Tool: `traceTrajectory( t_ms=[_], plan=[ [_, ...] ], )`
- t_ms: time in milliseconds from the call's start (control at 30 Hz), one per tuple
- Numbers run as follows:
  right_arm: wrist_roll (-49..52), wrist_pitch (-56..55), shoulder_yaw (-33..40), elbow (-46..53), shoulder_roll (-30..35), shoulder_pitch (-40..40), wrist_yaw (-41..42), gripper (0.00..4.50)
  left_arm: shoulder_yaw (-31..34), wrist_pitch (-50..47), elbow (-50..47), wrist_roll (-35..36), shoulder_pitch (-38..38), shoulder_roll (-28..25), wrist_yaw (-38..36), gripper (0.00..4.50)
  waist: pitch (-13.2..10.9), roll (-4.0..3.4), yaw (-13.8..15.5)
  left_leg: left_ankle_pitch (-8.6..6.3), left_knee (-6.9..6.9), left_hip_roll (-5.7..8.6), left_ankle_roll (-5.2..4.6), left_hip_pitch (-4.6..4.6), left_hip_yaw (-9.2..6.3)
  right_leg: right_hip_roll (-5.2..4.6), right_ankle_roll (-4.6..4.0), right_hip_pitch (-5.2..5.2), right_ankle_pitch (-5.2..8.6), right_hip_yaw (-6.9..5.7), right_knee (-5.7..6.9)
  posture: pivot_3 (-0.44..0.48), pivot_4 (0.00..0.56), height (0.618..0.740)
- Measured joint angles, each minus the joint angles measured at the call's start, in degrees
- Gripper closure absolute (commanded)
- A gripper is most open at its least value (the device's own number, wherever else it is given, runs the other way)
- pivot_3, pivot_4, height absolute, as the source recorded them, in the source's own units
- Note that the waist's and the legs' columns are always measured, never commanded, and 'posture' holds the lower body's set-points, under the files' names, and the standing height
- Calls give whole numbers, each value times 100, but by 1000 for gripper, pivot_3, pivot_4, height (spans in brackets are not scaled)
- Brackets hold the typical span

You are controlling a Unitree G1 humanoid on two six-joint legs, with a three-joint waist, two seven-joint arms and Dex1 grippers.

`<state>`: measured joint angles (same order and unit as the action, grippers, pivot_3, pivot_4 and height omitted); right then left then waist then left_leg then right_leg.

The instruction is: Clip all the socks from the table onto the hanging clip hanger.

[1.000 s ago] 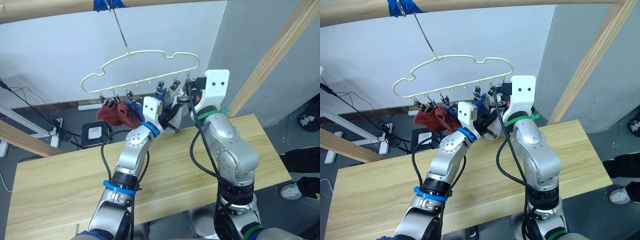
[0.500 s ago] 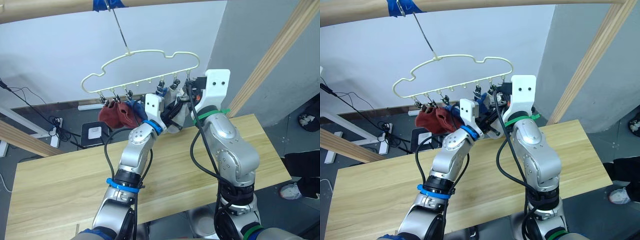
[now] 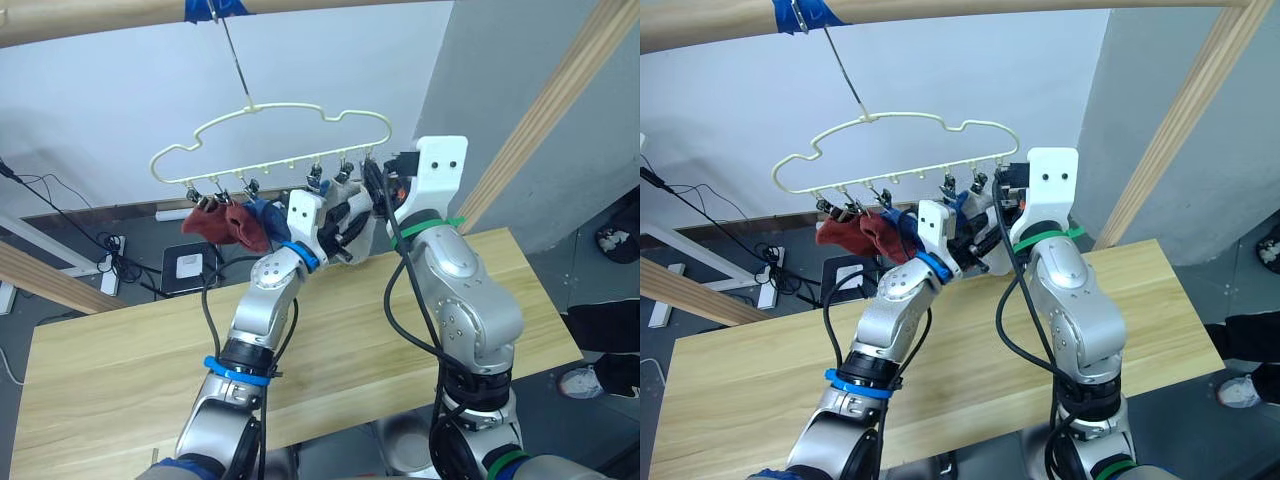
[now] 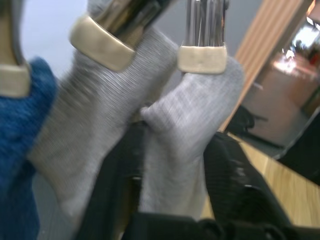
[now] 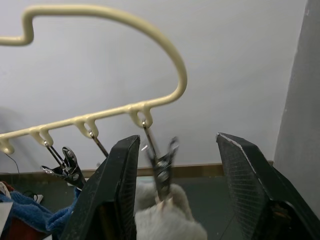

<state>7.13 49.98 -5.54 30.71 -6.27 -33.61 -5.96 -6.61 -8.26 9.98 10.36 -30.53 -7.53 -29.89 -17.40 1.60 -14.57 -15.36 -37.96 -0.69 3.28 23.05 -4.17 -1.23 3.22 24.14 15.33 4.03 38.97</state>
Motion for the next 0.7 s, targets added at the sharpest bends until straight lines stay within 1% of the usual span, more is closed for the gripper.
traceTrajectory(
  t_ms=[67, 133, 167, 200, 267, 300, 333, 367, 400, 433, 467, 533, 633, 700],
  plan=[
    [80, 87, 3, 113, 230, 6, 192, 1975, -88, 0, -251, -21, 253, -295, -245, 969, 0, 0, -5, 0, 1, -3, 0, -2, -3, 0, 0, 0, 0, 2, 0, -337, 269, 737],
    [150, 182, 19, 265, 559, 71, 455, 1975, -110, -31, -524, -20, 600, -635, -509, 420, 0, 0, -8, 0, 3, -5, 0, -3, -10, 2, 0, 1, 0, 3, 0, -327, 267, 737],
    [261, 238, 46, 380, 854, 158, 693, 1975, -124, -76, -816, 12, 909, -942, -726, 84, 0, -1, -11, 0, 5, -8, 0, -3, -12, 3, 0, 1, 0, 3, 0, -327, 267, 737],
    [332, 284, 96, 440, 1112, 222, 878, 1797, -99, -146, -996, 45, 1124, -1164, -862, 8, 0, -1, 2, 0, 6, -11, 0, -3, -13, 2, 0, 1, 0, 3, 0, -304, 262, 737],
    [470, 319, 208, 507, 1706, 386, 1348, 1398, 36, -273, -1361, 148, 1486, -1577, -1128, 0, 0, -1, 34, 0, 4, -10, 0, -3, -16, -1, 0, 1, 0, 1, 0, -295, 260, 737],
    [559, 319, 210, 524, 1873, 417, 1551, 1398, 108, -290, -1513, 221, 1598, -1717, -1213, 0, -1, 0, 43, 0, 2, -10, 0, -2, -16, -3, 0, 1, 0, 2, 0, -270, 255, 737],
    [616, 319, 213, 532, 1944, 435, 1730, 982, 233, -300, -1666, 272, 1620, -1788, -1284, 0, 0, 0, 67, 1, -1, -4, -1, -5, -10, -6, 0, -6, 0, 0, 2, -270, 255, 737],
    [951, 203, 103, 572, 2495, 507, 2444, 824, 320, -426, -2179, 509, 1900, -2162, -1521, 0, 2, 9, 91, 1, 1, -2, -1, -5, -9, -2, 1, -7, 0, 1, -6, -251, 251, 737],
    [1101, 119, 115, 561, 2939, 570, 2895, 561, 532, -515, -2488, 667, 2198, -2461, -1693, 0, 3, 11, 80, 1, 1, -6, -2, -9, -9, -1, 1, -6, 0, 5, -4, -234, 248, 737],
    [1259, 19, 174, 492, 3418, 626, 3396, 137, 881, -644, -2741, 841, 2543, -2818, -1847, 0, 3, 10, 73, 0, 7, -9, -2, -12, -9, -2, 1, -2, 0, 9, -3, -218, 243, 737],
    [1370, -96, 277, 373, 3798, 659, 3820, 28, 1253, -773, -2878, 994, 2809, -3113, -1949, 0, 2, 8, 91, 1, 13, -10, -3, -13, -13, -1, 0, -1, 1, 7, -2, -218, 243, 737],
    [1560, -356, 391, 170, 4194, 642, 4438, 28, 1778, -997, -3073, 1236, 3071, -3395, -1996, 0, 2, 8, 186, 0, 11, -10, -3, -12, -11, 7, -1, 0, 1, -1, -2, -190, 234, 737],
    [1812, -729, 434, -33, 4641, 585, 5201, 28, 2250, -1256, -3226, 1486, 3407, -3728, -2154, 0, 3, 9, 336, 0, 6, -8, -3, -11, -2, 6, -1, -3, 1, -3, -2, -171, 225, 737],
    [1876, -900, 452, -207, 4894, 583, 5507, 28, 2479, -1426, -3209, 1551, 3565, -3871, -2195, 0, 4, 11, 390, 0, 0, -5, -2, -11, 1, 2, -1, -6, 1, -2, -3, -160, 218, 737]
  ],
)
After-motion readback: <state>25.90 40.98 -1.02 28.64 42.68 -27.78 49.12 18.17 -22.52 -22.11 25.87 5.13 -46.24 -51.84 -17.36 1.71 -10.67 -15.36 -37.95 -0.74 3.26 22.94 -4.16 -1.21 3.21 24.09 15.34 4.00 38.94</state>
